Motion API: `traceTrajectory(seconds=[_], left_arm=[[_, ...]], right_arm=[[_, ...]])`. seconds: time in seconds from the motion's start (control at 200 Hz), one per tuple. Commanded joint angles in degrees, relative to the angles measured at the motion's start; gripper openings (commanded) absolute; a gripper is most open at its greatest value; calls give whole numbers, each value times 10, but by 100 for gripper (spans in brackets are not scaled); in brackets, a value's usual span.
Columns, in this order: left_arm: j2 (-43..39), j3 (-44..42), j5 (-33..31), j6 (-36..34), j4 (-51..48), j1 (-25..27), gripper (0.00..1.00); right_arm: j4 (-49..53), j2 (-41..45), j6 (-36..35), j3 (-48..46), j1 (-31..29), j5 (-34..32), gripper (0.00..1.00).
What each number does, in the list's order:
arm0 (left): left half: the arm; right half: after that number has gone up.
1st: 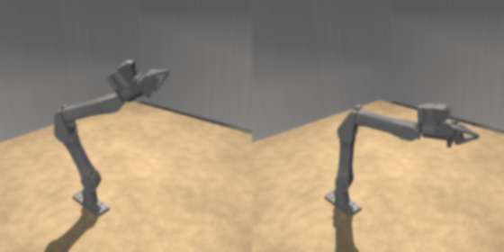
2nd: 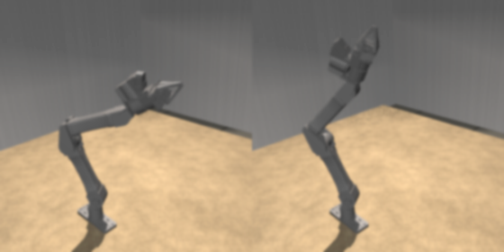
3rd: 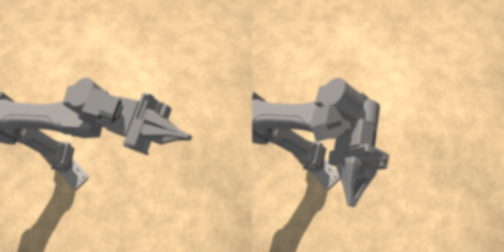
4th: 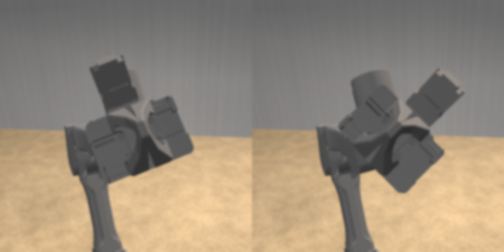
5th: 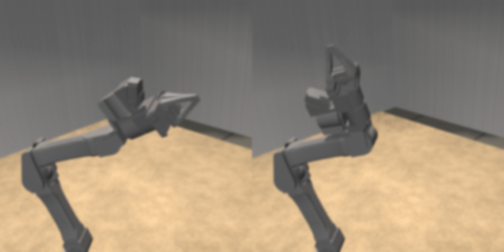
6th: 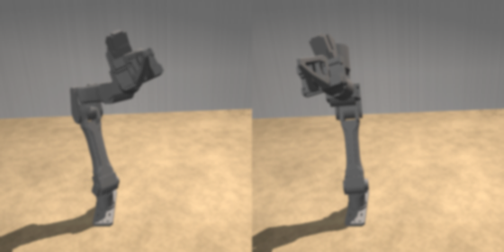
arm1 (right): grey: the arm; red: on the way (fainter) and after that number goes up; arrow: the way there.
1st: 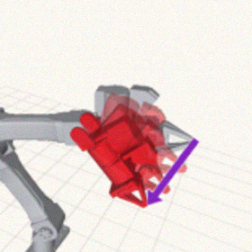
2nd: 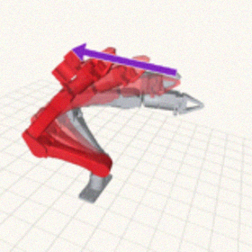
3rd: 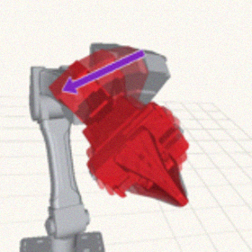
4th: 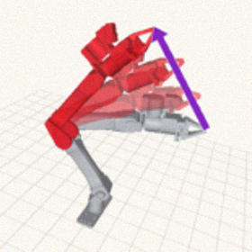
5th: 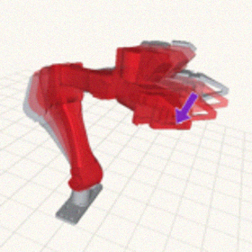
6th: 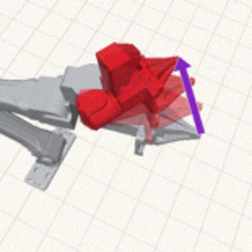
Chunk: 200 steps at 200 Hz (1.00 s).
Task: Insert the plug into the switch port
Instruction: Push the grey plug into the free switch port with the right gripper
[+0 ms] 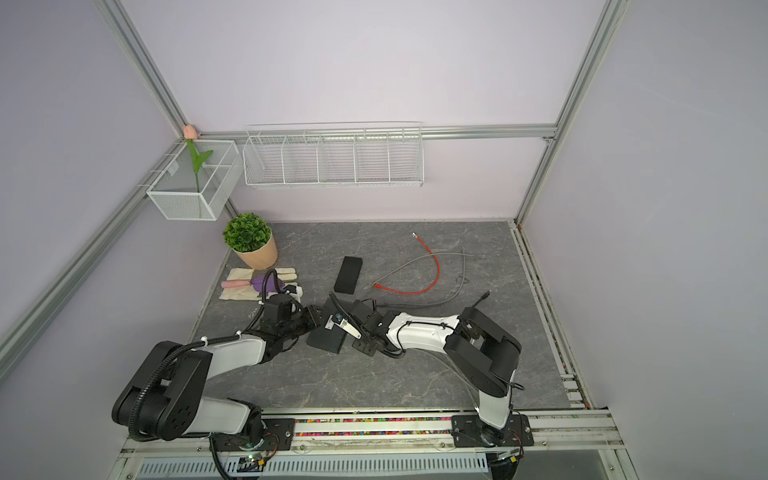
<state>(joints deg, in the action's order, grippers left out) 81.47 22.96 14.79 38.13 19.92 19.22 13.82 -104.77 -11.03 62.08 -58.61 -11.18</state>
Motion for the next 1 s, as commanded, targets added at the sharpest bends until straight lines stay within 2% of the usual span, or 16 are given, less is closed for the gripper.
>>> traceTrajectory(seconds=[0.0, 0.325, 0.705, 0.995], left_arm=[[13, -4, 19, -1, 14, 10, 42], [29, -1, 24, 4, 25, 18, 40], [42, 1, 23, 5, 29, 34, 38], [50, -3, 24, 9, 41, 37, 36]], right_arm=[[-5, -11, 9, 4, -5, -8, 7], [-14, -15, 9, 10, -9, -12, 7], [-38, -12, 16, 14, -28, -78, 7], [-60, 0, 13, 9, -45, -102, 7]])
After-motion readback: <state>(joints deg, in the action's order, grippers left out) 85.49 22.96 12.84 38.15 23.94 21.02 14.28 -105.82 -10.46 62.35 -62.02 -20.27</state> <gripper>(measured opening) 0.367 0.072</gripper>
